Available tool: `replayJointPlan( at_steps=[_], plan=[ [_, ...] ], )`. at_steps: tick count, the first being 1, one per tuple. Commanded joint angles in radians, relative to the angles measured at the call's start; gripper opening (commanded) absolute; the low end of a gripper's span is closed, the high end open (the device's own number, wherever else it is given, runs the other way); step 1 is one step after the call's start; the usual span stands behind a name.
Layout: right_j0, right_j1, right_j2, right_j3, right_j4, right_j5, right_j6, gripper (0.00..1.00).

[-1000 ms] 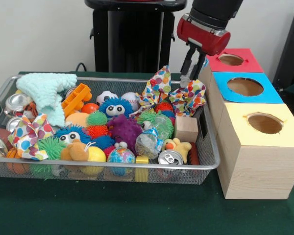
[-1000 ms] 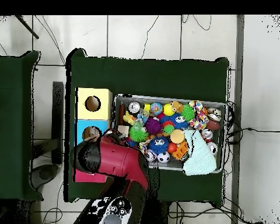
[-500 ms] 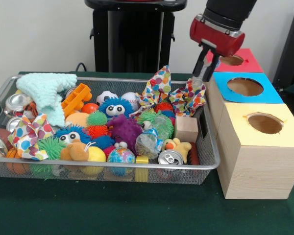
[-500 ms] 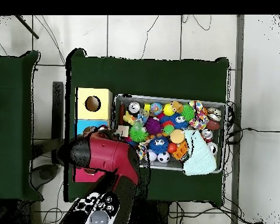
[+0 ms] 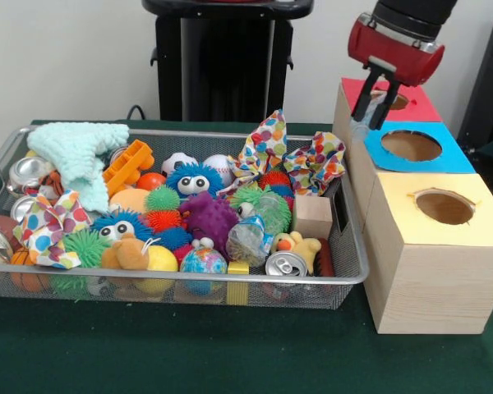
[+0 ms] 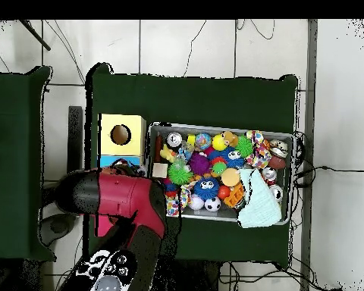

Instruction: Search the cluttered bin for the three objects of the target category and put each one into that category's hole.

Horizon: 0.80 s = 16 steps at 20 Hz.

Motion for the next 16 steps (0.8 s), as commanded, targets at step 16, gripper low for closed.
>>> replayJointPlan(
  at_steps=[16],
  plan=[
    [0.04, 0.144, 0.019, -0.101, 0.09, 0.044, 0.273, 0.0]
  ],
)
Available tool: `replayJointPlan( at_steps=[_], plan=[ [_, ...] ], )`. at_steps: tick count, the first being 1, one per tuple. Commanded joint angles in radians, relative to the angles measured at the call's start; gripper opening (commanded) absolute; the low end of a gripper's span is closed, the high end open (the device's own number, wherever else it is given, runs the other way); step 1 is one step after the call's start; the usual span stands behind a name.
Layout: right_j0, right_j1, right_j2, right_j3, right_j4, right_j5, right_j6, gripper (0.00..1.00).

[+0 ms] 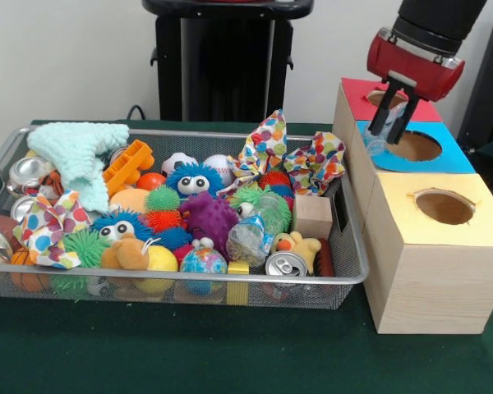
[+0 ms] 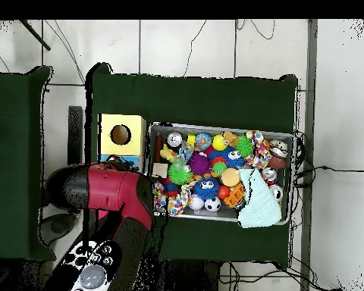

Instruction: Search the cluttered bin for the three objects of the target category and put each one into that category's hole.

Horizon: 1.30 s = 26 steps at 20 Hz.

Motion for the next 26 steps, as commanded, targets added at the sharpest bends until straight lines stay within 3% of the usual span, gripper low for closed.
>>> replayJointPlan(
  at_steps=[1, 13, 26],
  plan=[
    [0.001, 0.078, 0.044, -0.041, 0.056, 0.039, 0.272, 0.0],
    [0.061, 0.134, 0.014, -0.054, 0.098, 0.03, 0.299, 0.0],
    [0.069, 0.165, 0.001, -0.065, 0.146, 0.011, 0.286, 0.0]
  ],
)
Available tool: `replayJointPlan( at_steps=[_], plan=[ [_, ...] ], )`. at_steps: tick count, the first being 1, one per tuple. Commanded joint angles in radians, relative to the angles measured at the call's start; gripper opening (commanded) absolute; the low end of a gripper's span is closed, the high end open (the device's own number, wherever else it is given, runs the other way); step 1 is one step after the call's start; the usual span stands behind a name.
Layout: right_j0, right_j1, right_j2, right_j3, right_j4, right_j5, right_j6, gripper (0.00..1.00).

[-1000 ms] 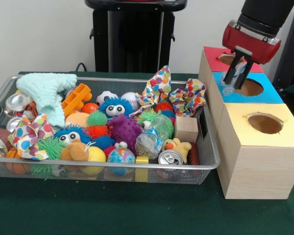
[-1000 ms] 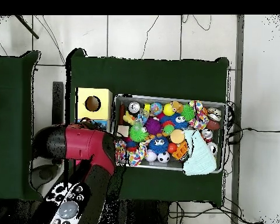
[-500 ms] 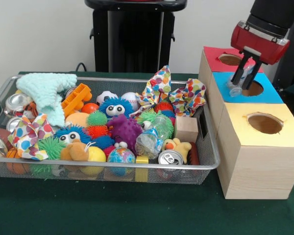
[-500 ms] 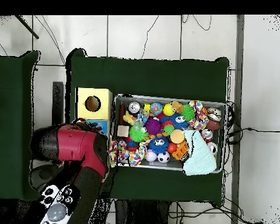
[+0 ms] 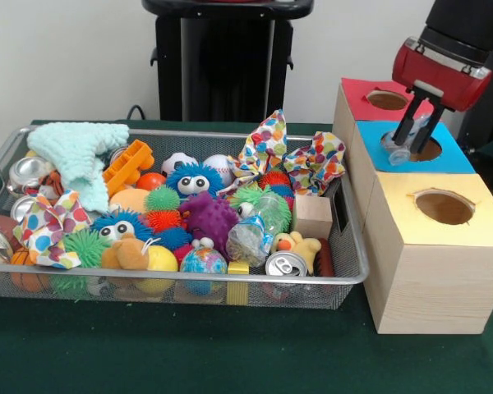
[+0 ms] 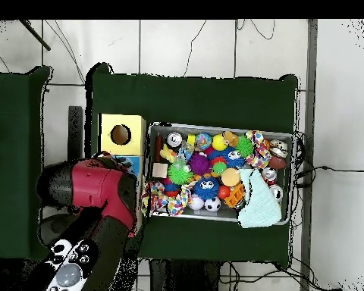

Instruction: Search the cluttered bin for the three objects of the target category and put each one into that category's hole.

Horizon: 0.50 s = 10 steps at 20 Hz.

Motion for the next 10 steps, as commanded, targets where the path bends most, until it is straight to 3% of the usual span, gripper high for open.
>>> replayJointPlan(
  at_steps=[1, 10],
  plan=[
    [-0.012, 0.086, 0.072, -0.007, 0.054, 0.008, 0.279, 0.0],
    [-0.006, 0.09, 0.065, 0.008, 0.069, -0.005, 0.264, 0.0]
  ],
)
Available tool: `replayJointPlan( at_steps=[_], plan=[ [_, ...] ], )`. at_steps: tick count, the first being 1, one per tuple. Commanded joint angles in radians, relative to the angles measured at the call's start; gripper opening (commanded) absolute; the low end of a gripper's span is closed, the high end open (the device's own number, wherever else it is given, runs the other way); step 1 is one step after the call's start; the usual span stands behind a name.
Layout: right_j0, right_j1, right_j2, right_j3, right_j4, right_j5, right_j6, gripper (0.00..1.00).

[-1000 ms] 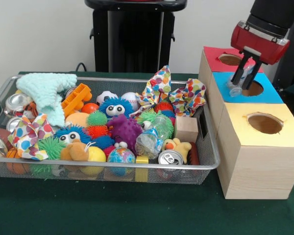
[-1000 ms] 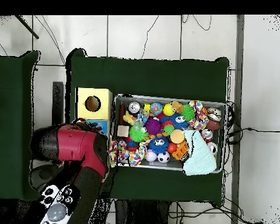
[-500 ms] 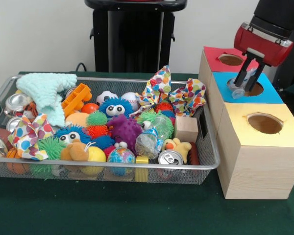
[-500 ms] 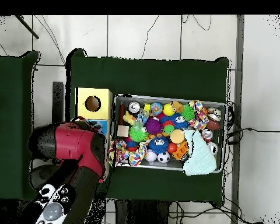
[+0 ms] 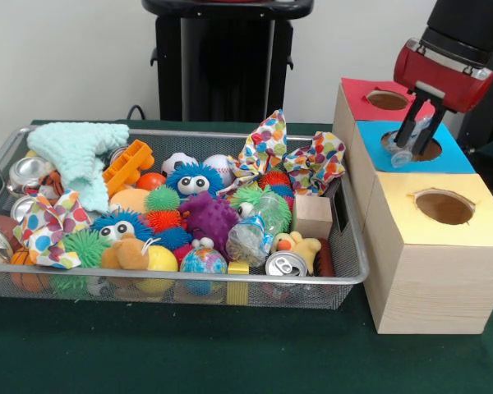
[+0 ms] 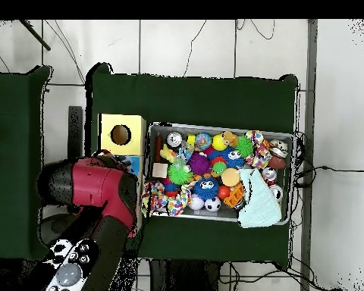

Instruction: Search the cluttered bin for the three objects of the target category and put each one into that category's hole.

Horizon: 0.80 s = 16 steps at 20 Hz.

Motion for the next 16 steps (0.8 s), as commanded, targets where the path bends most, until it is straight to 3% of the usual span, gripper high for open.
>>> replayJointPlan(
  at_steps=[1, 3, 4, 16],
  plan=[
    [-0.005, 0.082, 0.071, 0.014, 0.038, -0.011, 0.266, 0.0],
    [-0.003, 0.08, 0.073, 0.021, 0.042, -0.03, 0.263, 0.0],
    [-0.003, 0.08, 0.073, 0.021, 0.043, -0.035, 0.257, 1.0],
    [-0.015, 0.078, 0.084, 0.015, 0.043, 0.0, 0.235, 1.0]
  ],
)
